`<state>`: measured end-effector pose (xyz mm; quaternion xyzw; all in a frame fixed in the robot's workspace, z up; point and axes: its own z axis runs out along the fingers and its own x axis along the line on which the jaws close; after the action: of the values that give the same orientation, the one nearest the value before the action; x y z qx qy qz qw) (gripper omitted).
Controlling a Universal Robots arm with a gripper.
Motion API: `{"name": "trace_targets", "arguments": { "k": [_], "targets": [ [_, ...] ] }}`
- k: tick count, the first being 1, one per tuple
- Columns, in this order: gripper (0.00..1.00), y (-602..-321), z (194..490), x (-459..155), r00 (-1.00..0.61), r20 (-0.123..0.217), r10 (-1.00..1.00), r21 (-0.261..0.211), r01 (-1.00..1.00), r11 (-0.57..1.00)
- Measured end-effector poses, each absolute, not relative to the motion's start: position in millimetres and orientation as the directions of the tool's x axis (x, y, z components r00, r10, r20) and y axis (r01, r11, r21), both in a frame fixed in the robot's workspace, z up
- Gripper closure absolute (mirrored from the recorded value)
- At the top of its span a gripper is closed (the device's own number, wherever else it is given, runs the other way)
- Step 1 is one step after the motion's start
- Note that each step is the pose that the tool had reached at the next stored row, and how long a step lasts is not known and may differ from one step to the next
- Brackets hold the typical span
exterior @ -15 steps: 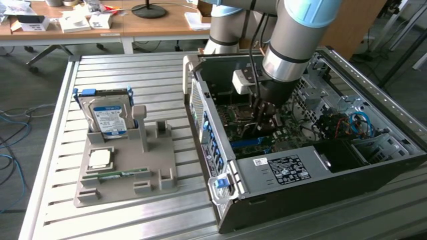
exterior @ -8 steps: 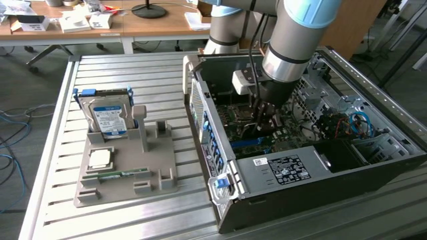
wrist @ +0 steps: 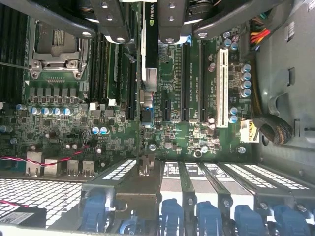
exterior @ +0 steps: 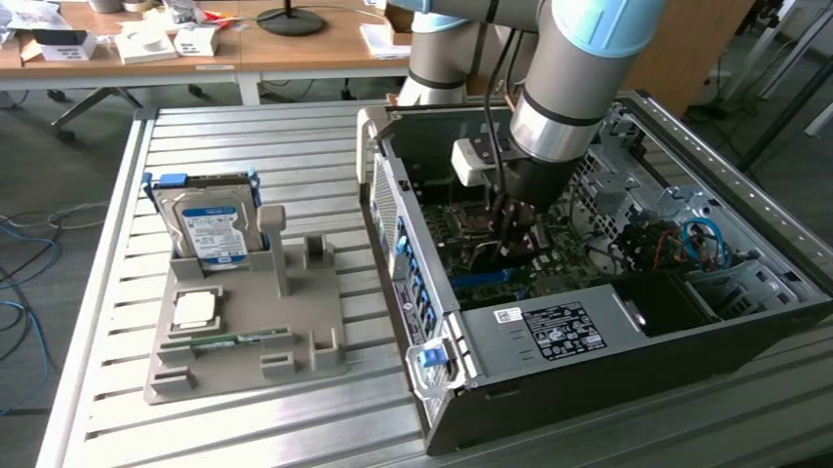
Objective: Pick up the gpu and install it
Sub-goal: 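Insert the gpu into the slot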
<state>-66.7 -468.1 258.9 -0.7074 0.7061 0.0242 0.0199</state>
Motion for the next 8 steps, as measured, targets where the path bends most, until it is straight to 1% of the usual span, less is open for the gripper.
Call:
{"name": "trace_targets", "arguments": {
  "k": [8],
  "targets": [
    [0.74, -468.1, 256.8, -67.2, 0.002, -0.062, -0.998, 0.006, -1.0, -0.002]
  ]
}}
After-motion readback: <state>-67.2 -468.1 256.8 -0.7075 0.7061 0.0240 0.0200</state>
